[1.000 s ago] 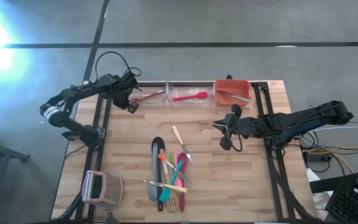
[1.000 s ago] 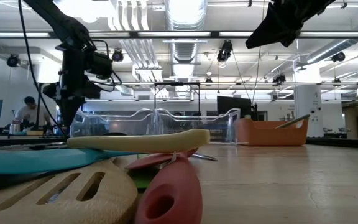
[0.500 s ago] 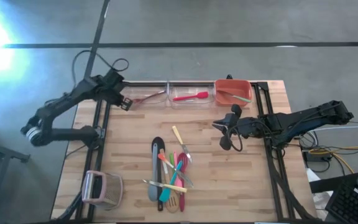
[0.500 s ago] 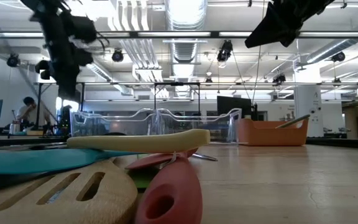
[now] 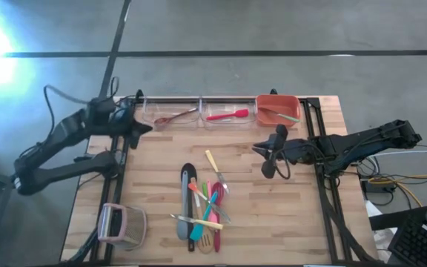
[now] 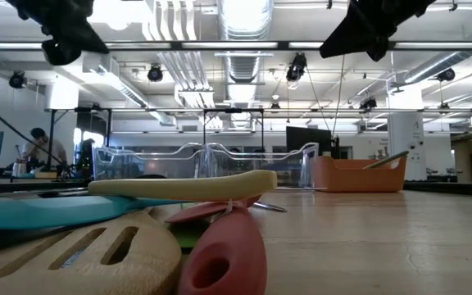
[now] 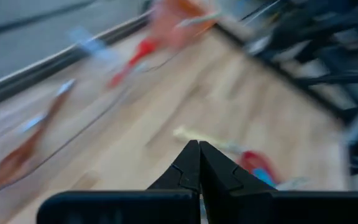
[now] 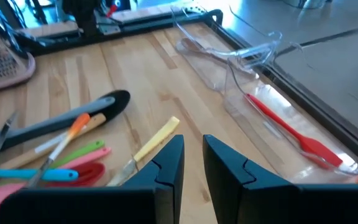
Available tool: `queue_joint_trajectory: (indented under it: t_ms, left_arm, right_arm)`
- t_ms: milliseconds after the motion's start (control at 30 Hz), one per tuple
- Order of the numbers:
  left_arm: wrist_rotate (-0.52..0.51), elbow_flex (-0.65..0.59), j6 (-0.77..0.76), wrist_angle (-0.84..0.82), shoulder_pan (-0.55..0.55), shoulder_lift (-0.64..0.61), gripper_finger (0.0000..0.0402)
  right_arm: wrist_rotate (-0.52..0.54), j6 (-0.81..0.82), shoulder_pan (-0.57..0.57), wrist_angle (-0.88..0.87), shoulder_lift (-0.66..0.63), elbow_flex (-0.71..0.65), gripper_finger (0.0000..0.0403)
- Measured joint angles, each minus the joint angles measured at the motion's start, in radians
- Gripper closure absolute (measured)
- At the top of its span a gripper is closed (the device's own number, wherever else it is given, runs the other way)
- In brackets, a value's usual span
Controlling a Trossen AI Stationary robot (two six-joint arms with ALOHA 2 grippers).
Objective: Pick & Place Kitchen Items
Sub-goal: Put the top white knife into the orange bin
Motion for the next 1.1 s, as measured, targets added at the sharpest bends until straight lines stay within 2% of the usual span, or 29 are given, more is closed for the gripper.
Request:
queue_joint_trajectory:
  t_ms: [200, 300, 400, 767, 967, 1100]
  left_arm:
    - [0.003, -0.229, -0.116, 0.332, -0.204, -0.165, 0.0397]
    - [-0.003, -0.343, -0.108, 0.538, -0.312, -0.207, 0.0397]
    - [-0.056, -0.413, -0.060, 0.660, -0.410, -0.229, 0.0399]
    - [-0.438, -0.487, 0.076, 0.670, -0.663, -0.140, 0.0400]
    - [-0.536, -0.490, 0.138, 0.672, -0.744, -0.050, 0.0400]
    - [-0.598, -0.490, 0.139, 0.672, -0.780, -0.001, 0.0400]
  right_arm:
    - [0.000, 0.001, 0.000, 0.047, 0.000, 0.000, 0.0351]
    - [0.000, 0.001, 0.000, 0.059, 0.000, 0.000, 0.0351]
    - [0.000, 0.001, 0.000, 0.057, 0.000, 0.000, 0.0351]
    - [0.000, 0.013, 0.000, 0.053, 0.000, 0.013, 0.0351]
    - [-0.010, 0.026, 0.000, 0.056, 0.000, 0.020, 0.0351]
    - [-0.063, 0.054, 0.000, 0.060, 0.000, 0.039, 0.0351]
